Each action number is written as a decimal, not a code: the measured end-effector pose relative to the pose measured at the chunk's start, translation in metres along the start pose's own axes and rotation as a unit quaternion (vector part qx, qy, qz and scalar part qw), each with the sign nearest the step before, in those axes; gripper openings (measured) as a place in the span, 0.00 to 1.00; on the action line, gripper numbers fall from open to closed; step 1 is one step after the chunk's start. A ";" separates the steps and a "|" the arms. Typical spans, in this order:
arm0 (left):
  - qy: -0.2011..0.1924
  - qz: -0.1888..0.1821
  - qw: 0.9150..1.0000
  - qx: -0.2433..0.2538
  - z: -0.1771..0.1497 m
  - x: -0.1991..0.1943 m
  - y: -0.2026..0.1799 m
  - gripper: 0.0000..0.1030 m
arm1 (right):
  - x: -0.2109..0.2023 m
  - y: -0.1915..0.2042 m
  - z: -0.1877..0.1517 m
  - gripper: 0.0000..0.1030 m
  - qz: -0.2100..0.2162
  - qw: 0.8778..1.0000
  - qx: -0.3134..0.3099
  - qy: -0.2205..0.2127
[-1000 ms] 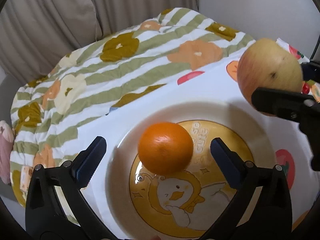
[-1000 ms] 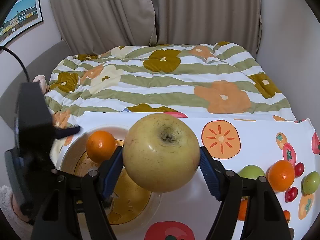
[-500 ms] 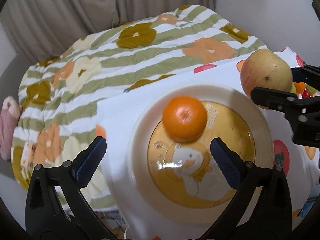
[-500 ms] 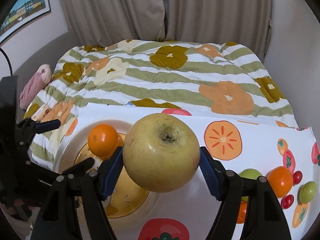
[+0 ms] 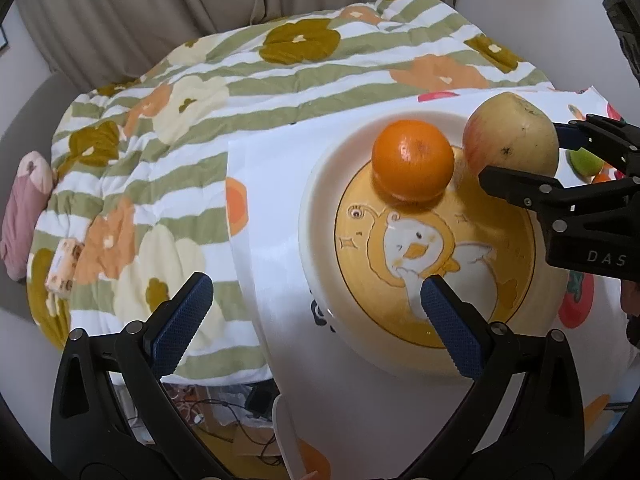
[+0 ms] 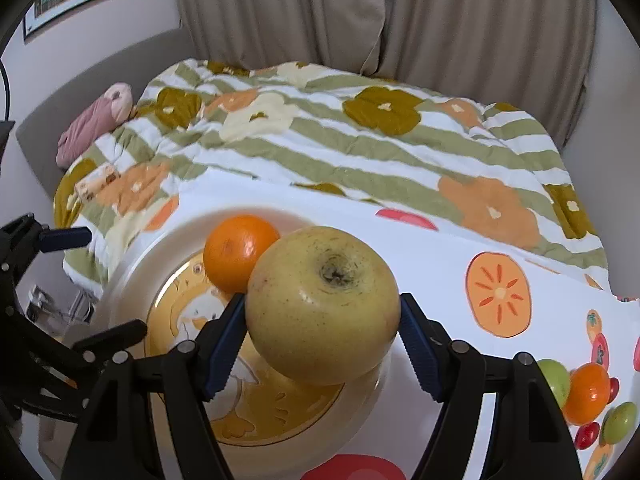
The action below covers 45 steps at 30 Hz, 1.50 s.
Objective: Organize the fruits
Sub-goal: 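Lower the orange into the bowl and open the left tool while the right tool releases the pear, then move both tools back over the remaining fruits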
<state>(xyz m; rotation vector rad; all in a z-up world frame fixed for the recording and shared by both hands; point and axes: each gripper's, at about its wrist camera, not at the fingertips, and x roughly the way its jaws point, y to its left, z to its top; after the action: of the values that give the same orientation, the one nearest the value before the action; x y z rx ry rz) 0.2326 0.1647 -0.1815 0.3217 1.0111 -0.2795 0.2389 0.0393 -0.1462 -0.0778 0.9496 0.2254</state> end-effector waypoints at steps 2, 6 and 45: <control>0.000 -0.001 1.000 0.001 -0.002 0.000 0.000 1.00 | 0.003 0.000 -0.002 0.68 0.001 1.000 0.004 0.004; -0.002 0.001 1.000 0.000 -0.003 0.000 -0.001 1.00 | 0.006 0.001 -0.004 0.68 0.001 1.000 0.003 0.001; -0.074 0.054 0.995 -0.028 0.004 -0.140 -0.098 1.00 | -0.171 -0.068 -0.040 1.00 -0.011 0.998 0.023 -0.061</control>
<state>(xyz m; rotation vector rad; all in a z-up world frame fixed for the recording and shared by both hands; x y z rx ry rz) 0.1287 0.0846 -0.0723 0.2987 0.8511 -0.1731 0.1262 -0.0600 -0.0326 -0.0324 0.8306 0.1854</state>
